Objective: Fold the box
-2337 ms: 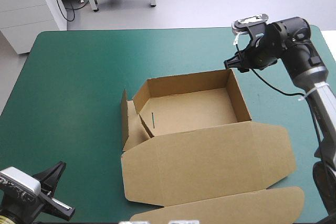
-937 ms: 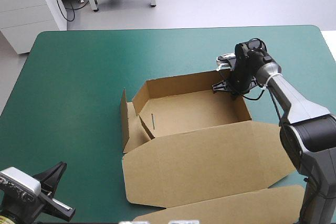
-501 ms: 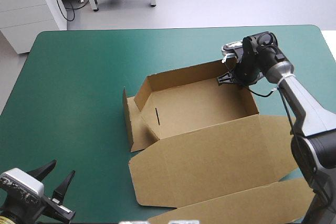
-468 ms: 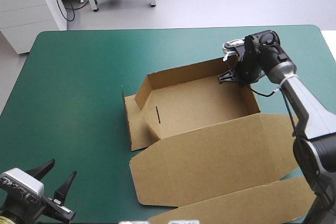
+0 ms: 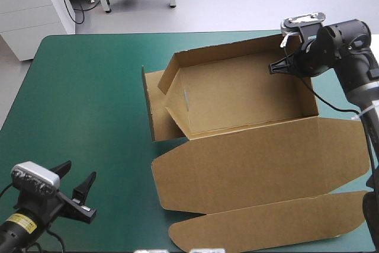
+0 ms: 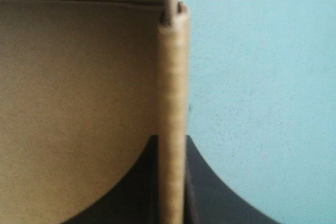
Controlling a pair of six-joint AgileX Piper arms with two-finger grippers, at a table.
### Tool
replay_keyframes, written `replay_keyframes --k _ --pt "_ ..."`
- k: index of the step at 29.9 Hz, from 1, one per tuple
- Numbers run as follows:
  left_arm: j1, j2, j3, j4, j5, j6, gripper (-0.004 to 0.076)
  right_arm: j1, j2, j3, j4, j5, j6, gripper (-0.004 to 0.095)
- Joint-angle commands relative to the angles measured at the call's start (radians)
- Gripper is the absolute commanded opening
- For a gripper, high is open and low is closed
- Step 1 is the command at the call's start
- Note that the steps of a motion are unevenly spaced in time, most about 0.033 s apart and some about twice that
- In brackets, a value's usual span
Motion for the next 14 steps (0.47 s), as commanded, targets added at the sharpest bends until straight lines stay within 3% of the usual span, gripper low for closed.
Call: replay_keyframes --k 1,9,14 --pt "-0.001 0.131 -0.070 -0.014 -0.120 -0.035 0.0424 -0.007 -0.082 -0.035 -0.003 0.009 -0.015 -0.0020" --pt "-0.001 0.452 -0.315 -0.001 -0.105 -0.035 0.0424 -0.007 -0.130 -0.036 -0.001 0.009 -0.023 -0.0020" --pt "0.014 0.662 -0.453 0.043 -0.030 -0.035 0.0424 -0.007 -0.160 -0.039 0.000 0.009 -0.023 -0.0020"
